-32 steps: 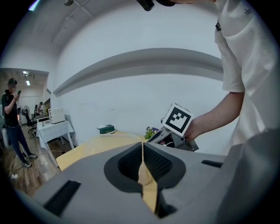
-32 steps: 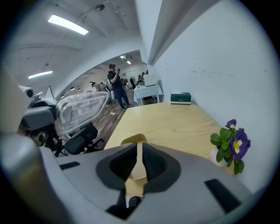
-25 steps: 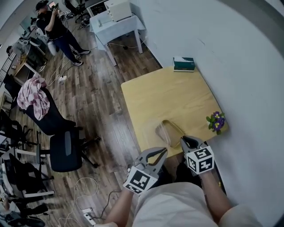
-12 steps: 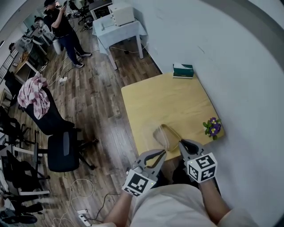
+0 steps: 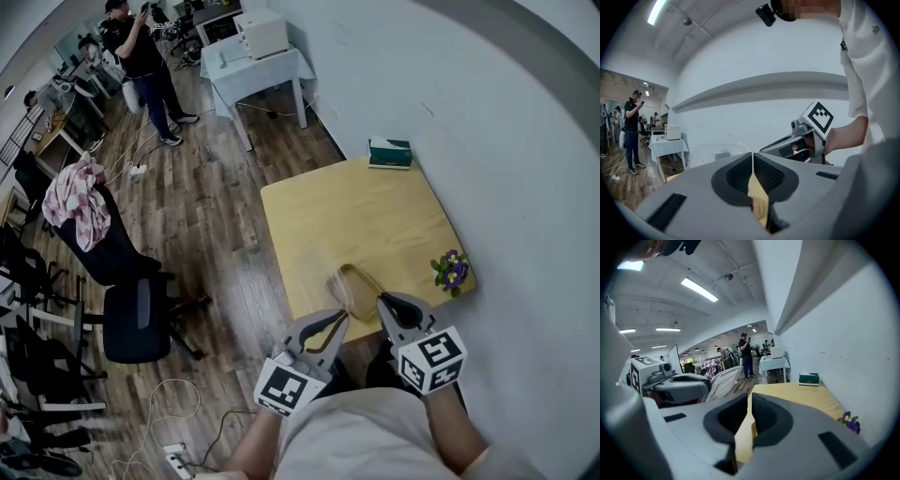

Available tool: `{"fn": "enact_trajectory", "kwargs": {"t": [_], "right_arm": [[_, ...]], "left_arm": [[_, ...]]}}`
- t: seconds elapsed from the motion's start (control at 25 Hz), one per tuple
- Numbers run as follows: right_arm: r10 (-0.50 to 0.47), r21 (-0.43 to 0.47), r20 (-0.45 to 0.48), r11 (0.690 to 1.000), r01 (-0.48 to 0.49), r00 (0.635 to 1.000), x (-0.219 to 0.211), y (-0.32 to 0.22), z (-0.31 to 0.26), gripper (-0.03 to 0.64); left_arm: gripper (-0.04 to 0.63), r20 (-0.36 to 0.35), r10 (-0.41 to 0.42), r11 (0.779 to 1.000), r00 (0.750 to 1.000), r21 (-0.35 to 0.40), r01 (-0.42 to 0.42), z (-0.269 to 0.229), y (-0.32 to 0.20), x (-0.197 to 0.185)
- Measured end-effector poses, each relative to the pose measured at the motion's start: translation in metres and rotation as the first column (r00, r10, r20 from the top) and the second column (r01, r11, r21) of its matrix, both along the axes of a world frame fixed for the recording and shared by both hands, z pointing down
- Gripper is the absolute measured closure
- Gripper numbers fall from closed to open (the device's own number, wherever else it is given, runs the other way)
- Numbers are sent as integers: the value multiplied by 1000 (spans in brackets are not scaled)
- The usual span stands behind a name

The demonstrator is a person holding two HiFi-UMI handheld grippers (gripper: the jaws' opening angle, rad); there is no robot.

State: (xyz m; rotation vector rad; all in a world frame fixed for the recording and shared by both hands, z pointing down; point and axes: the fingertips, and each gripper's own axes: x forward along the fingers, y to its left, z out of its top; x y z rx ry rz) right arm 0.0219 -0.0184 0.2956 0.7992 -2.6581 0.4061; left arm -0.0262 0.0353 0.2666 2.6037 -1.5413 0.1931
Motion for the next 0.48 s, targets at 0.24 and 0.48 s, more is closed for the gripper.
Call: {"fn": "enact_trajectory", "kwargs": {"t": [0.24, 0.48], "right_arm": [[-18, 33, 21, 999, 17, 1000, -5, 8, -16, 591], [-37, 68, 39, 997, 34, 999, -4, 12, -30, 593]], "left_arm": [[581, -43, -51, 999, 998, 6, 51, -13, -1, -11], [581, -60, -100, 995, 993, -5, 100, -18, -3, -16]]}}
